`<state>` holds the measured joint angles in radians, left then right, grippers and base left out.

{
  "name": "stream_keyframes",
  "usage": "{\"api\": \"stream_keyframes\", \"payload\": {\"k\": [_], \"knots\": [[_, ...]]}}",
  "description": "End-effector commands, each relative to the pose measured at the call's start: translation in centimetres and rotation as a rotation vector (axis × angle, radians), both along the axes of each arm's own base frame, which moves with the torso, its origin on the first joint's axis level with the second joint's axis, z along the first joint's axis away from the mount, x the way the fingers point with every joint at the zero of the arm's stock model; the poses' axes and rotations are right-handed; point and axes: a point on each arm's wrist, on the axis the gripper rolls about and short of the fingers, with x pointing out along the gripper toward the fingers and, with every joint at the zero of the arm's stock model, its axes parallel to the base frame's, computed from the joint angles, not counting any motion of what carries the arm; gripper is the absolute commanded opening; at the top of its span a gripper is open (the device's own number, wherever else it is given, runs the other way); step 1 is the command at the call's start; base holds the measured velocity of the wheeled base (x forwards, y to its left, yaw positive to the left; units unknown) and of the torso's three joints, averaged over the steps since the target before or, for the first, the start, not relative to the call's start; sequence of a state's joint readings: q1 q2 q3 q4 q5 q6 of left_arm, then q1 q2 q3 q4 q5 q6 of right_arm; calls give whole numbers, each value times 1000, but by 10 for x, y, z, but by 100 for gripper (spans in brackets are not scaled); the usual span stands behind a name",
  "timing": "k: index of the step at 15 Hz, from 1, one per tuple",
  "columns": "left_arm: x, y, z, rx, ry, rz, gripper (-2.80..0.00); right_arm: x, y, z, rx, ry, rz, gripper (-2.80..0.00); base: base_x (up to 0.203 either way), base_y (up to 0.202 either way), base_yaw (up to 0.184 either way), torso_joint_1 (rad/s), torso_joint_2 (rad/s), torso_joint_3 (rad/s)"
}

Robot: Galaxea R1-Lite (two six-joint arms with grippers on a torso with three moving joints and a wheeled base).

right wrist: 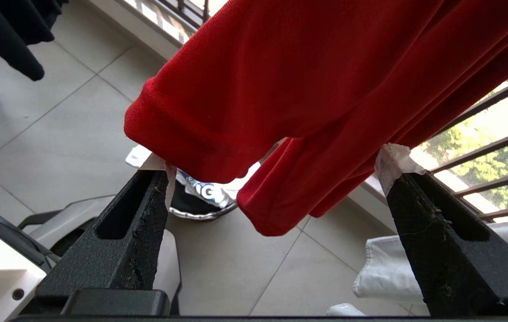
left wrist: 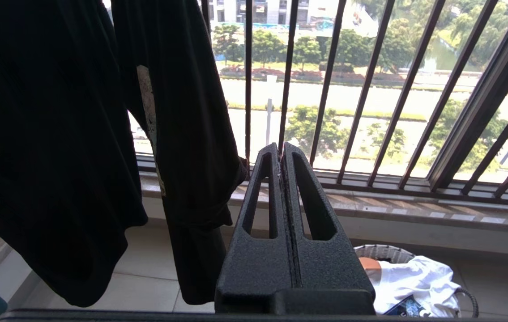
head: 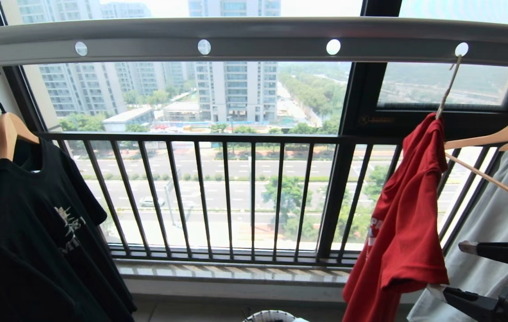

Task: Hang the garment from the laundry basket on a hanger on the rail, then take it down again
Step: Take the clothes off the clothes rack

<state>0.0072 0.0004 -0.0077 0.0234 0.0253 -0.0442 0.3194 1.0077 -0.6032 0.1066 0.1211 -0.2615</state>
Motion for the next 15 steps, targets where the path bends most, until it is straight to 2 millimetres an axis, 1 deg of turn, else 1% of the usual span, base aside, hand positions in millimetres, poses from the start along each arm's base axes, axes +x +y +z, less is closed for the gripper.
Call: {"api": "stream_keyframes", "payload": {"k": [1, 2, 3, 8, 15], "knots": [[0, 0, 0, 0, -1, 0, -280, 11, 4, -6, -16, 11, 9, 0, 0, 0, 0, 0, 0, 0], [0, 0, 0, 0, -1, 1, -280, 16, 6, -8, -16, 8, 9, 0, 0, 0, 0, 0, 0, 0], [0, 0, 0, 0, 0, 0, -280, 19, 7, -10, -16, 2, 8, -280, 0, 0, 0, 0, 0, 0], [0, 0, 0, 0, 1, 0, -280, 22, 8, -10, -6, -20, 4, -280, 0, 0, 0, 0, 0, 0], [0, 0, 0, 0, 1, 0, -280, 12, 3, -4, -3, -67, -38, -280, 0, 0, 0, 0, 0, 0]]}}
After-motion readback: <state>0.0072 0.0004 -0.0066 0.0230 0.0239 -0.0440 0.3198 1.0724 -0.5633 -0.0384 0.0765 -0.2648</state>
